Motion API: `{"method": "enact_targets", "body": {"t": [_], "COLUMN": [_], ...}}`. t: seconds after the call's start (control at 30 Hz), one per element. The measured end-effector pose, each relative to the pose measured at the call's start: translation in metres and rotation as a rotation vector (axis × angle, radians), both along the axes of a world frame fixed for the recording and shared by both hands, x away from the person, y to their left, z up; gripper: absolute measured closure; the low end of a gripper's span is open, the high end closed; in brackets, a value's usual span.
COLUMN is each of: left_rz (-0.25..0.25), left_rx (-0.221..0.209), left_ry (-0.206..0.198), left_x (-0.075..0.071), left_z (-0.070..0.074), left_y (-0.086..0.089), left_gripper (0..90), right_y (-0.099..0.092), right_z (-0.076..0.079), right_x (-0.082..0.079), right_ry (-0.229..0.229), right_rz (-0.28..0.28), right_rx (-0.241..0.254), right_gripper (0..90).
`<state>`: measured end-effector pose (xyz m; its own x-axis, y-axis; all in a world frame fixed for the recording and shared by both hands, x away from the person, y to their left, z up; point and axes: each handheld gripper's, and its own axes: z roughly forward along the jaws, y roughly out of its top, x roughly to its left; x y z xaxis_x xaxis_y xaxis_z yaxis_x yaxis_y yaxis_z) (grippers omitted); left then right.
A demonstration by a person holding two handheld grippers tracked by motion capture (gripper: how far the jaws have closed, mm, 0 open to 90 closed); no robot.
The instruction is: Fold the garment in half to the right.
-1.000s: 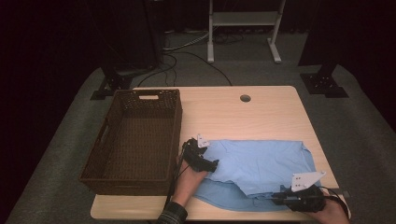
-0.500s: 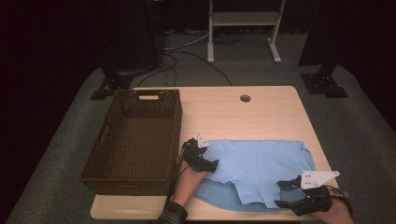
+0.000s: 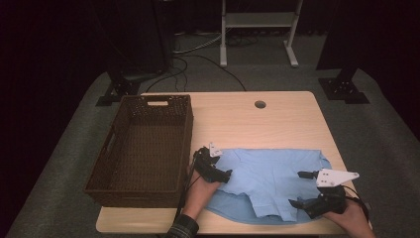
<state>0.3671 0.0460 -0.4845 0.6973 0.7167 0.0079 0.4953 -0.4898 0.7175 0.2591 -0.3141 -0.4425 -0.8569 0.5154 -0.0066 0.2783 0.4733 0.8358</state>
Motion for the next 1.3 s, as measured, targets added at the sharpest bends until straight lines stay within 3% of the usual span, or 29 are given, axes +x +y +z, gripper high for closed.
{"method": "enact_targets", "body": {"t": [0.43,0.57,0.6,0.97,1.3], "left_rz": [0.001,0.000,0.000,0.001,0.001], "left_rx": [0.000,0.001,0.000,-0.001,-0.002], "left_ry": [0.000,0.000,0.000,-0.001,-0.001], "left_x": [0.000,0.000,0.000,0.000,0.000], "left_z": [0.000,0.000,0.000,0.000,0.000], "left_y": [0.000,0.000,0.000,0.000,0.000], "left_gripper": [0.0,0.0,0.0,0.0,0.0], "right_y": [0.001,0.005,0.009,0.025,0.040], "right_z": [0.007,0.007,0.006,0.004,-0.011], "right_x": [0.019,0.029,0.034,0.060,0.083], "right_ry": [-0.004,0.000,-0.001,0.002,0.037], "right_rz": [-0.016,-0.023,-0.030,-0.036,-0.044], "right_rx": [0.050,0.040,0.016,-0.006,-0.088], "right_gripper": [0.9,0.9,0.9,0.9,0.9]}}
